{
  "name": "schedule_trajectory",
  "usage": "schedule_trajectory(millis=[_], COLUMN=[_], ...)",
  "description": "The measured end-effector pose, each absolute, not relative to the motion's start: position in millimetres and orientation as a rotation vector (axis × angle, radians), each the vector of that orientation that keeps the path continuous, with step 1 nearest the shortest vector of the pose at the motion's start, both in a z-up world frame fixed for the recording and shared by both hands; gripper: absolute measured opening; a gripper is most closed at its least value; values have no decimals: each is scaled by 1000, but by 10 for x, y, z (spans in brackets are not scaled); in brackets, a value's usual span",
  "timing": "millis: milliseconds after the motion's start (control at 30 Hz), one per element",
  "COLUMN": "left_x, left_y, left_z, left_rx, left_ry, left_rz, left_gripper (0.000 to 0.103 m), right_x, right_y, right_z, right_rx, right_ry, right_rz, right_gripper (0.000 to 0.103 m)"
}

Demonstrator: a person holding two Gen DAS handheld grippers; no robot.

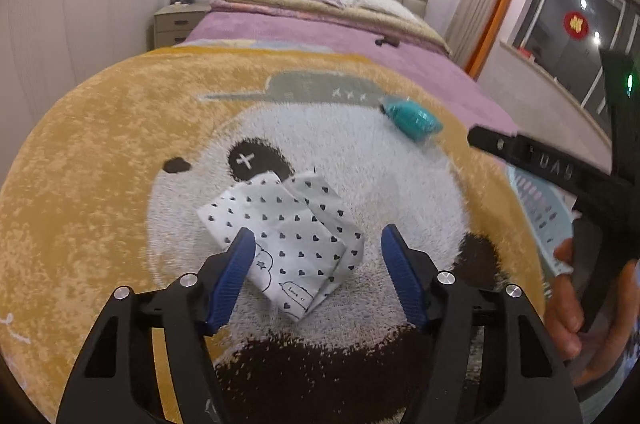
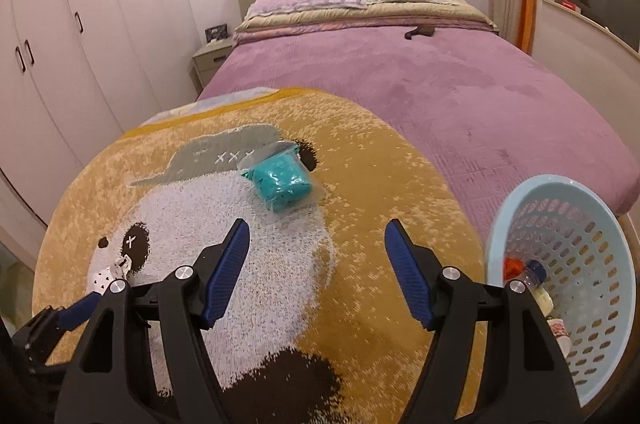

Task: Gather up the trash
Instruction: 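Move both open tools back toward the cloth and teal packet, then grasp the heart-print cloth with the left tool while the right tool grasps the teal packet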

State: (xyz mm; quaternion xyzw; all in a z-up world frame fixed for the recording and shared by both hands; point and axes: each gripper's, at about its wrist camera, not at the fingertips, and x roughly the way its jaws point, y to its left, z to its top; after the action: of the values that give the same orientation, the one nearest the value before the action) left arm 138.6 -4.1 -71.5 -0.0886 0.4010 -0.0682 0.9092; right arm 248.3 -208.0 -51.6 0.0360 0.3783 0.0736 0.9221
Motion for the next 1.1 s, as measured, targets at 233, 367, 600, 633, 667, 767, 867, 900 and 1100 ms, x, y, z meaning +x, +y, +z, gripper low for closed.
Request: schedule_trajectory(millis=[233,367,600,633,667,767,867,900,1100], left_x=[1451,1464,1427,1426,1423,1411,1406,1410,1363], left_y=[-89,-38,22,22,21,2,-3,-2,-24], left_z=[-813,-807,-818,-819,-819,-819,-815,-817,-807], left_rx=[-121,-126,-150,-149,-147,-134,-134,-133,-132], left_ry=[850,848,822,821,819,817,815,814,813], left_rz=[-125,-143,-170,-169,-168,-162,-156,-156,-165], left_gripper=[54,48,47,46,45,45,44,42,23], right_x=[2758,2928,3165,3178,3194,3278,3283,3274,3187], right_y=[-1933,-1835,-1724,-1715,-1704,-1648,-1624,-1623,-1641], right_z=[-575,-653,-786,-785,-788,-854,-866,-869,-848], right_rx=[37,10,-24,-28,-32,-60,-71,-70,-65], right_ry=[804,816,850,848,847,890,890,889,871], right_rz=[164,168,183,185,185,182,182,186,181], right_gripper=[66,66,66,66,66,66,60,51,39])
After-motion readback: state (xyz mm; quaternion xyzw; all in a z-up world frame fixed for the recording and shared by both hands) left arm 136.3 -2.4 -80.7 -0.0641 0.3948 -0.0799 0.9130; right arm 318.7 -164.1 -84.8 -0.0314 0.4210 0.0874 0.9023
